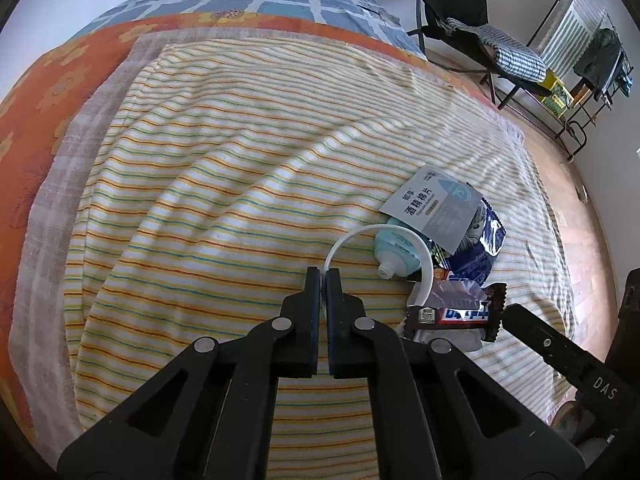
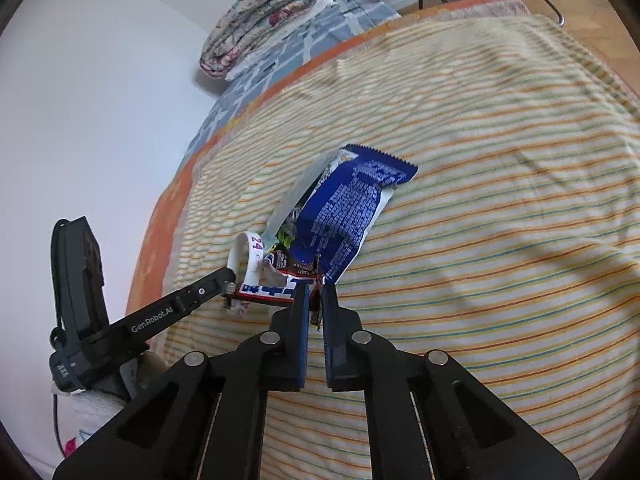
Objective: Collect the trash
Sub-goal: 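Grasp the blue wrapper and chocolate bar wrapper with the right gripper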
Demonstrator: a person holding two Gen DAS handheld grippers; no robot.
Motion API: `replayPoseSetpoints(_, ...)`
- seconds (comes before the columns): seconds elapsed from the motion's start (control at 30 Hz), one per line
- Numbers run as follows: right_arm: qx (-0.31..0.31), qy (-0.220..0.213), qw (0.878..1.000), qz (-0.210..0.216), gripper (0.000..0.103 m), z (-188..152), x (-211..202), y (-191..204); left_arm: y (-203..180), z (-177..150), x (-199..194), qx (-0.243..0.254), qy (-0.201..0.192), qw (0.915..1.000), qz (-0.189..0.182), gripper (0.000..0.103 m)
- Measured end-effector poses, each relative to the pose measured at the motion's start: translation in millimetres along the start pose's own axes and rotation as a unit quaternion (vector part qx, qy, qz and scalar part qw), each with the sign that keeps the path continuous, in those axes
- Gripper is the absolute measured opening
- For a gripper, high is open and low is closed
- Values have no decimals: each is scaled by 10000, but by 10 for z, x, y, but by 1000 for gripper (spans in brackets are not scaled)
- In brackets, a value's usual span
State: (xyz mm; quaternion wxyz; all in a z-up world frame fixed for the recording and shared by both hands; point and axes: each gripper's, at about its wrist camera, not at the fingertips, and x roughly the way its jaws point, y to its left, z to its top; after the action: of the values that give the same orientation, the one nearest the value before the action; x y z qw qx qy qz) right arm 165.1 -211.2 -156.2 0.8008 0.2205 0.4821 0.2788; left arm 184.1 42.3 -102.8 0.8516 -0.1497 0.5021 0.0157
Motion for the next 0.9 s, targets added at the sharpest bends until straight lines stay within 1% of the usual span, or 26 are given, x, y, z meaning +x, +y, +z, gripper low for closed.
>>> replayPoseSetpoints(0.07, -30, -47, 10000, 11, 4, 3, -31, 8, 23, 14, -30, -79, -57, 9999, -34, 0)
replayPoseSetpoints(0.1, -39, -70, 9999, 67, 4, 6, -49, 9, 35, 21, -32, -132, -37, 9998, -136, 0)
replayPoseSetpoints(0.13, -24, -95, 9999, 33, 4, 14, -60, 1, 44, 31, -24, -163, 19, 9996, -251, 0)
replayPoseSetpoints(0.17, 26, -126, 9999, -2, 4, 16, -73, -12, 41, 39, -9, -165, 76, 9995, -258, 1)
replayPoseSetpoints(0.2, 101, -89, 9999, -27, 6, 22, -69, -34, 38, 43, 18, -164, 136, 9996, -179, 5)
replayPoseSetpoints(0.27, 221, 17, 9997, -49, 23, 30, -25, -68, 36, 34, 72, -176, 204, 9995, -173, 13)
replayPoseSetpoints(0.3, 250, 11, 9997, -26, 38, 27, -9, -78, 31, 26, 105, -163, 233, 9995, -158, 13)
replayPoseSetpoints(0.33, 253, -22, 9997, 4, 45, 21, -5, -75, 16, 16, 111, -122, 186, 9997, -132, 13)
replayPoseSetpoints(0.43, 252, 7, 9995, 168, 45, 19, 74, -53, -49, 13, 127, 62, 103, 9999, 13, 13)
replayPoseSetpoints(0.53, 345, 98, 9987, 365, 44, 23, 199, -40, -71, 7, 138, 154, 61, 9998, 70, 11)
replayPoseSetpoints(0.57, 372, 143, 9985, 366, 41, 22, 245, -39, -71, 12, 138, 171, 62, 9998, 95, 5)
replayPoseSetpoints(0.6, 403, 166, 9984, 364, 31, 18, 276, -37, -67, 17, 142, 174, 70, 9998, 88, 4)
replayPoseSetpoints(0.63, 429, 187, 9983, 342, 18, 14, 303, -38, -55, 19, 141, 155, 74, 9998, 55, 3)
replayPoseSetpoints(0.67, 441, 203, 9984, 293, 15, 4, 316, -44, -35, 18, 136, 122, 79, 9999, 28, 1)
replayPoseSetpoints(0.7, 452, 193, 9984, 292, 14, -1, 317, -53, -12, 16, 129, 83, 88, 9999, -6, 1)
replayPoseSetpoints(0.73, 453, 176, 9983, 322, 10, -7, 304, -57, 6, 13, 119, 56, 93, 9999, -23, 1)
replayPoseSetpoints(0.77, 437, 145, 9984, 326, 9, -11, 280, -61, 28, 12, 100, 25, 85, 10000, -29, 0)
replayPoseSetpoints(0.9, 344, -19, 9991, 227, 8, -15, 147, -70, 76, 7, -2, -24, -13, 10000, -27, 0)
